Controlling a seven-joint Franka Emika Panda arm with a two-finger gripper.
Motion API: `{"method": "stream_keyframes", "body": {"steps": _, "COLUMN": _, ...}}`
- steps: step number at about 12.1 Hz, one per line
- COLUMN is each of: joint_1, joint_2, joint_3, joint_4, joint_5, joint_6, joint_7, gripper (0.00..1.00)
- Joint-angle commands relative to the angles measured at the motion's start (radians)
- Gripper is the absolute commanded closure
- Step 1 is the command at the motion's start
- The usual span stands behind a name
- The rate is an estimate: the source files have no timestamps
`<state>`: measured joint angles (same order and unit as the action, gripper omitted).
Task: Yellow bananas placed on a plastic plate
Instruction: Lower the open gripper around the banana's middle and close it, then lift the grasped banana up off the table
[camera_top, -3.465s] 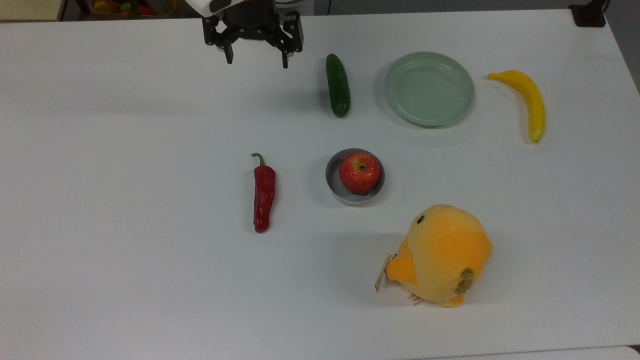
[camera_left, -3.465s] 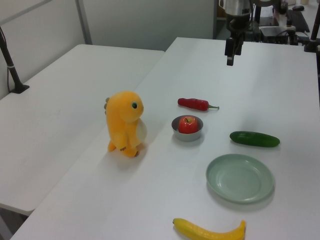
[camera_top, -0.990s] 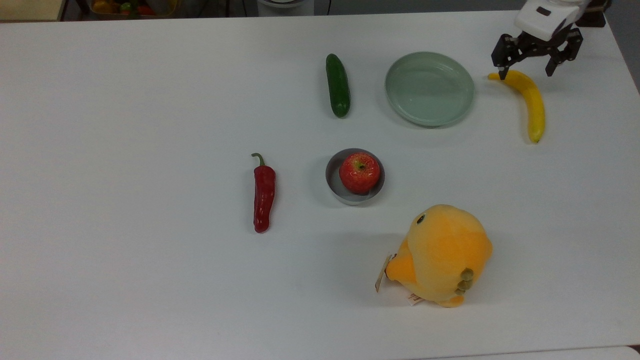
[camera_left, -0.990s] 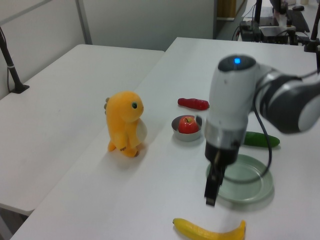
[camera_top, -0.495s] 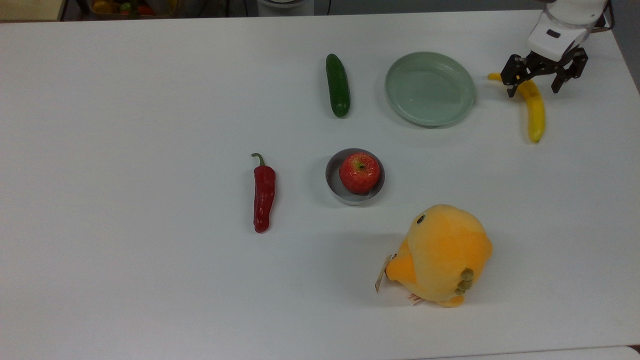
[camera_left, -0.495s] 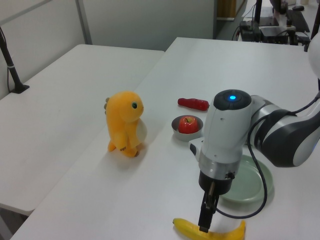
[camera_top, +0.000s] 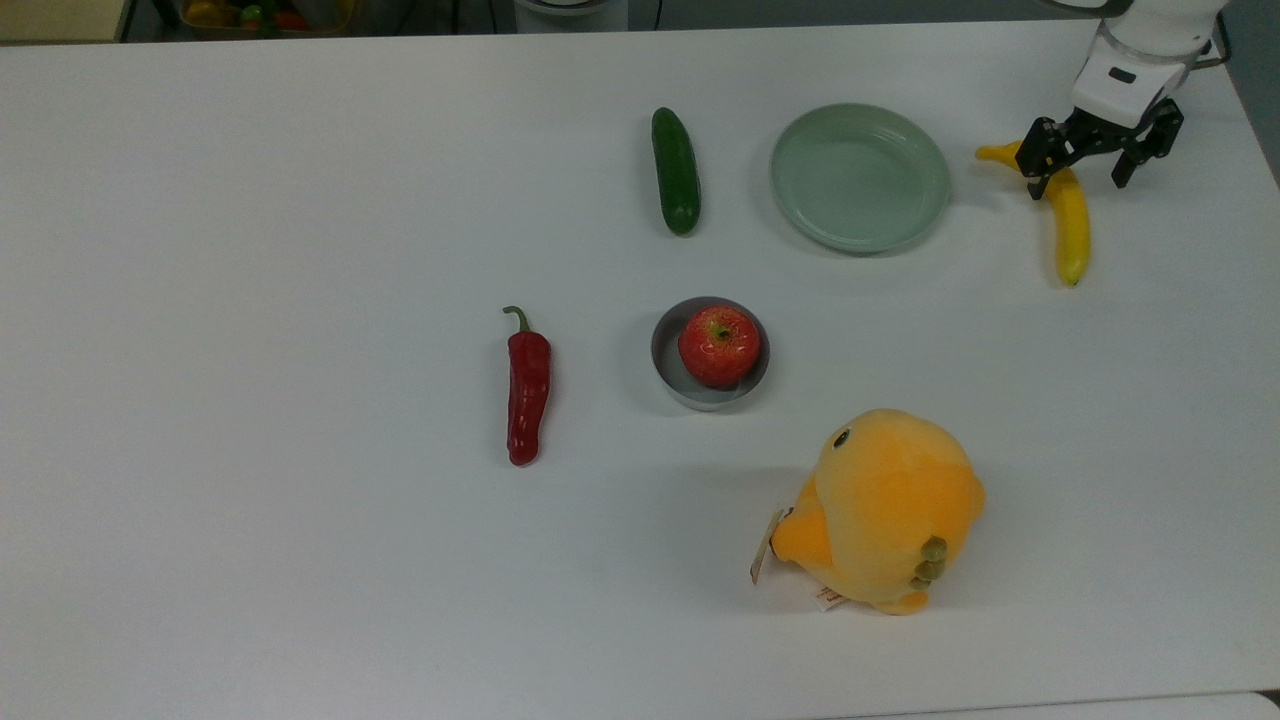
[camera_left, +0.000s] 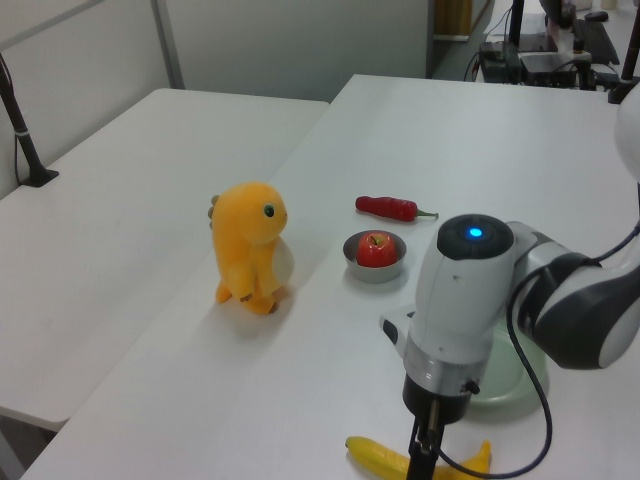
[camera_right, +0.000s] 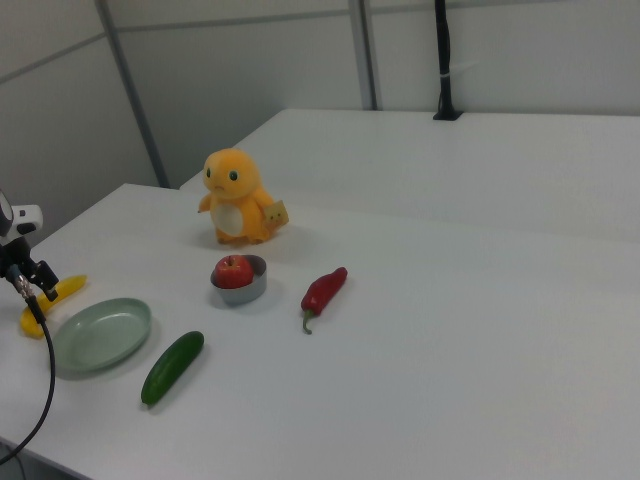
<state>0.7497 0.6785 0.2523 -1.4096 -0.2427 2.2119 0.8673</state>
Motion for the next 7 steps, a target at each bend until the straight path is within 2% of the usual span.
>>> {"method": "stream_keyframes", "body": {"steps": 1, "joint_1": 0.011, "joint_2": 0.016, "joint_3": 0.002, "joint_4": 0.02, "joint_5": -0.036, "joint_6": 0.012, "joint_7": 0.018, "gripper": 0.01}}
{"method": "stream_keyframes", "body": {"steps": 4, "joint_1": 0.01, "joint_2": 0.045, "joint_3": 0.027, "joint_4": 0.014, "joint_5": -0.107, "joint_6": 0.012, "joint_7": 0.022, "gripper": 0.09}}
{"method": "stream_keyframes", "body": {"steps": 5, "joint_1": 0.011, "joint_2": 0.047, "joint_3": 0.03, "joint_4": 0.014, "joint_5": -0.122, "joint_6": 0.012, "joint_7": 0.035, "gripper": 0.2}}
{"method": "stream_keyframes", "body": {"steps": 6, "joint_1": 0.01, "joint_2": 0.049, "joint_3": 0.038, "joint_4": 0.014, "joint_5": -0.138, "joint_6": 0.012, "joint_7": 0.039, "gripper": 0.4}}
{"method": "stream_keyframes", "body": {"steps": 7, "joint_1": 0.01, "joint_2": 0.049, "joint_3": 0.042, "joint_4": 0.014, "joint_5": -0.139, "joint_6": 0.012, "joint_7": 0.041, "gripper": 0.51}}
